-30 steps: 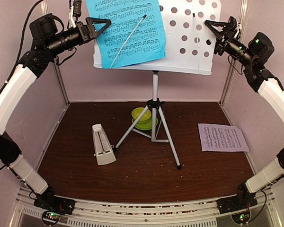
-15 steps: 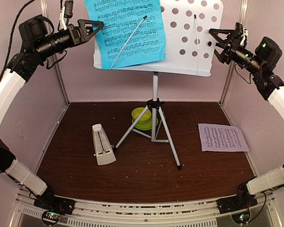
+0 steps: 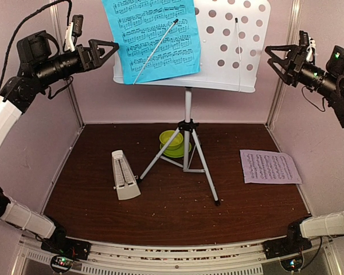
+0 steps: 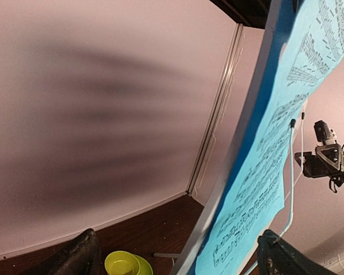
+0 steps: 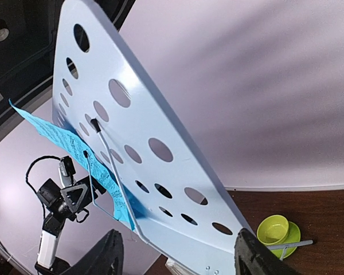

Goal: Set up the instrument practice props

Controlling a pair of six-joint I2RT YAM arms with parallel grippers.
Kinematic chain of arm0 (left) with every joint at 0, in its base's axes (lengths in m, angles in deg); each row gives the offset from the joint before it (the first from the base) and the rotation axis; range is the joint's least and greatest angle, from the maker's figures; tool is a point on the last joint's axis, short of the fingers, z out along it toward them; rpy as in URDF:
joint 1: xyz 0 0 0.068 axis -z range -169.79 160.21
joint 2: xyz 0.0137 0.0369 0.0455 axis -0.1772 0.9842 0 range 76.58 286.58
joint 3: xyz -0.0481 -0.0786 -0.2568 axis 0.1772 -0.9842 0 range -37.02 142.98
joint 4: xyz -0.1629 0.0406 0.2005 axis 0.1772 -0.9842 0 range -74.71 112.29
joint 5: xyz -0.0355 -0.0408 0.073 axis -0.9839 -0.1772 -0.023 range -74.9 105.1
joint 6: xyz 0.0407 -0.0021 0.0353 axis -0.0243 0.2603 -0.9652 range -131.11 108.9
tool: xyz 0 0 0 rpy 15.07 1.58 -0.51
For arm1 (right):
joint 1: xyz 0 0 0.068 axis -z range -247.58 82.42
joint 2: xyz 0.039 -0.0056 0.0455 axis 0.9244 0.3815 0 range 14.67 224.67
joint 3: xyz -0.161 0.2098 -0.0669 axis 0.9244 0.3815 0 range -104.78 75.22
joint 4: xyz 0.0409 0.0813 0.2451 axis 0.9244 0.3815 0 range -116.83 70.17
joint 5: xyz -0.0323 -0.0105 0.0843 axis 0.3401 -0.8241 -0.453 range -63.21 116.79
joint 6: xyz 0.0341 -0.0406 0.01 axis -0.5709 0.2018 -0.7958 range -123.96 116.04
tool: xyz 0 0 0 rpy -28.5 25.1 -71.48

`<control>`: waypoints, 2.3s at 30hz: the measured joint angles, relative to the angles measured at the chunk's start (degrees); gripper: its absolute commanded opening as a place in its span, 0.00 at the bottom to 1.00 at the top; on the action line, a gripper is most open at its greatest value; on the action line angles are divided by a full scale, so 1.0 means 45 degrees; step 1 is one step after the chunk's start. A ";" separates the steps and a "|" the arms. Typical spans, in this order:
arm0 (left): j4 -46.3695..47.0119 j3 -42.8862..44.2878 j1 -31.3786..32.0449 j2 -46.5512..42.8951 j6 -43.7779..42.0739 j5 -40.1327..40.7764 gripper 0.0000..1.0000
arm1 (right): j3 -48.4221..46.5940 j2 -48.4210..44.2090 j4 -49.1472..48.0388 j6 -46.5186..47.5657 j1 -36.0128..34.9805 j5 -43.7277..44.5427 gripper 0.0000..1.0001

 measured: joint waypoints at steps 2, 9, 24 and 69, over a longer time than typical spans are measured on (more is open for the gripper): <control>0.0063 -0.0423 0.0000 -0.0185 0.0000 0.0083 0.98 | -0.0272 -0.0083 0.0457 0.0155 0.0010 0.0015 0.56; 0.0024 -0.0607 0.0000 -0.0165 -0.0005 0.0034 0.98 | -0.0903 -0.0253 0.1263 0.0301 -0.0272 0.0005 0.48; -0.1496 0.0087 0.1122 0.0714 -0.1287 0.1428 0.98 | -0.0908 -0.0277 0.1739 0.0811 -0.1171 0.0165 0.47; -0.2249 -0.0971 0.0457 -0.2123 -0.2074 0.3852 0.98 | 0.0563 -0.1175 0.1724 0.0646 0.0525 -0.0194 0.69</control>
